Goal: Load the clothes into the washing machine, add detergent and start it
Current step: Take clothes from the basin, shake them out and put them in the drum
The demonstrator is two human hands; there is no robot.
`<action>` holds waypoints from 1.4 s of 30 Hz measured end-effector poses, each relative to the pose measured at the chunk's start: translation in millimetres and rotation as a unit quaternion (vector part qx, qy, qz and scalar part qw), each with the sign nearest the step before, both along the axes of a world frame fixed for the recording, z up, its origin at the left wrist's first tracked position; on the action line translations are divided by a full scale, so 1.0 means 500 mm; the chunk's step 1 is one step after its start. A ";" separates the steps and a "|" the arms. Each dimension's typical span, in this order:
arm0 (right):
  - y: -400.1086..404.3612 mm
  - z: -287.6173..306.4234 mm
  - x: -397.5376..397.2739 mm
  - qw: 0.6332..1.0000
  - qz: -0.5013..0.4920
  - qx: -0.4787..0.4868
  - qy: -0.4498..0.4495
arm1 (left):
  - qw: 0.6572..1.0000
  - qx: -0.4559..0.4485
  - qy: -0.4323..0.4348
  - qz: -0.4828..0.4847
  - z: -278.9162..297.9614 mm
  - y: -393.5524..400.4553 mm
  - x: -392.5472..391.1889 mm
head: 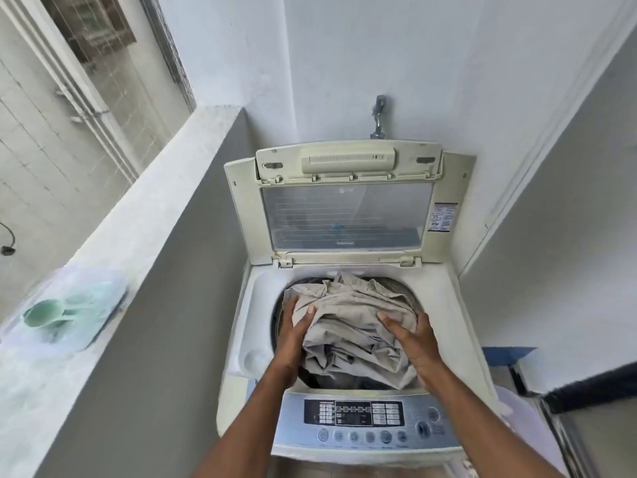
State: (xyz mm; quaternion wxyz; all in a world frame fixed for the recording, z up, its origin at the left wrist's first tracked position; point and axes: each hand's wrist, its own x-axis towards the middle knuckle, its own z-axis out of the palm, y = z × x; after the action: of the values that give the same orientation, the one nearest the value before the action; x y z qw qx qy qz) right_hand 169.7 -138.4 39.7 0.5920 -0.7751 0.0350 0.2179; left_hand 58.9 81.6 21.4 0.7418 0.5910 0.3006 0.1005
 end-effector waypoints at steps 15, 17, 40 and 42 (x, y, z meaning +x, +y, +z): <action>0.123 -0.260 0.127 0.979 -0.027 -0.117 0.163 | 0.985 -0.088 0.147 -0.020 -0.231 0.085 0.136; 0.137 -0.297 0.140 0.975 -0.055 -0.106 0.187 | 0.982 -0.078 0.172 -0.019 -0.262 0.084 0.154; 0.160 -0.473 0.150 0.920 0.201 -0.301 0.148 | 0.894 0.055 0.405 -0.186 -0.437 0.068 0.203; 0.152 -0.449 0.148 0.906 0.238 -0.336 0.097 | 0.888 0.105 0.403 -0.196 -0.418 0.074 0.193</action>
State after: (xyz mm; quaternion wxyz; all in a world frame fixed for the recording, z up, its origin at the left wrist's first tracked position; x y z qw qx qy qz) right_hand 243.7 -62.4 -184.8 0.2208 -0.8886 -0.0225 0.4014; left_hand 155.4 118.8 -187.4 0.4955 0.7018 0.4395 -0.2623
